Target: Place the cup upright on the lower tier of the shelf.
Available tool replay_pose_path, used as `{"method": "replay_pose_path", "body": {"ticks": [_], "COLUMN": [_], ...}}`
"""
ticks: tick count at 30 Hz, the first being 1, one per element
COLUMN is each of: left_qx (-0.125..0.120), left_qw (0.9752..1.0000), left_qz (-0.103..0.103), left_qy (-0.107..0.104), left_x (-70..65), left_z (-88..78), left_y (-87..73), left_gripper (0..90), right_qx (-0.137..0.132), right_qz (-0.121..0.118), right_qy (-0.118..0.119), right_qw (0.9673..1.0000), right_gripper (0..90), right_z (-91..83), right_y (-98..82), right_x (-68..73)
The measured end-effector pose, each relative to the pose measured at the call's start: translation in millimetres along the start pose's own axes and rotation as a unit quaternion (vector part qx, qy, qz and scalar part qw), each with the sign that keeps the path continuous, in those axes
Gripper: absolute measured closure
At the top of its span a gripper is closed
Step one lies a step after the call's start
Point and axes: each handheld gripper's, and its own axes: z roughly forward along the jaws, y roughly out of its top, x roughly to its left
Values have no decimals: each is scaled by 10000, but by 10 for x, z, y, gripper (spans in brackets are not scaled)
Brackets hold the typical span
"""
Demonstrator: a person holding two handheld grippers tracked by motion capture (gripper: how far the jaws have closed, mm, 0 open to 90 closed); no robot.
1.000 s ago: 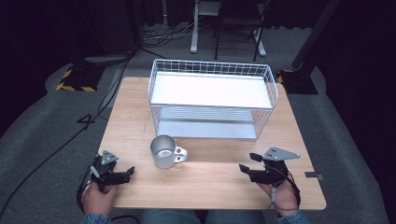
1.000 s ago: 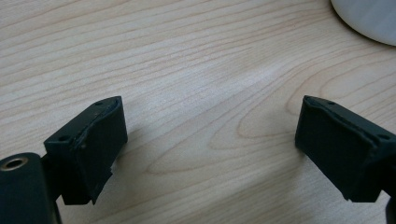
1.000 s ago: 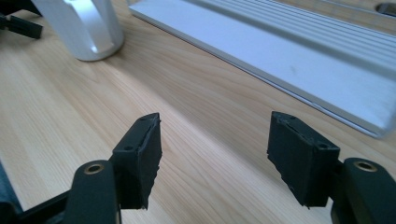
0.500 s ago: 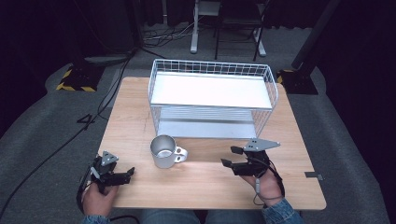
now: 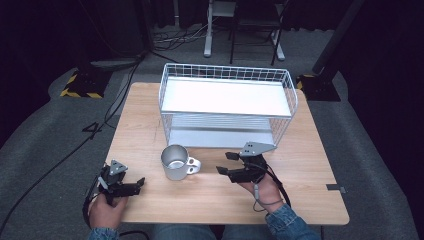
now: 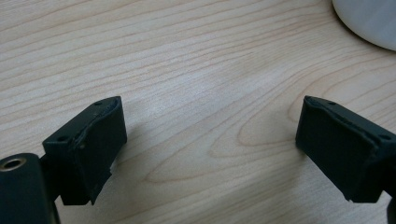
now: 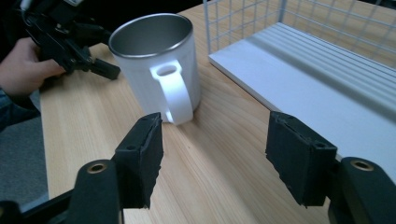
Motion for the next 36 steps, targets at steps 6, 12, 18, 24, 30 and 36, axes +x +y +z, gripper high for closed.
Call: {"method": "replay_pose_path", "body": {"ticks": [6,12,18,24,30,36], "left_qx": [-11,-11,-10,-10,-11,-10], "left_qw": [10000,10000,10000,10000,10000,10000], "left_qz": [4,7,8,5,6,7], "left_qy": [-2,1,-1,-1,0,0], "left_x": [7,8,9,8,8,8], "left_z": [12,13,13,13,13,12], "left_y": [11,12,12,12,12,11], "left_gripper": [91,91,91,91,91,90], "right_qx": [5,18,143,228,366,521], "right_qz": [-43,-184,-304,-346,-489,-588], "right_qy": [155,249,344,403,436,450], "right_qw": [9999,9995,9988,9983,9972,9959], "right_gripper": [367,373,389,426,474,513], "right_z": [168,330,499,653,753,835], "right_y": [63,119,126,131,122,110], "right_x": [22,76,134,146,174,210]}}
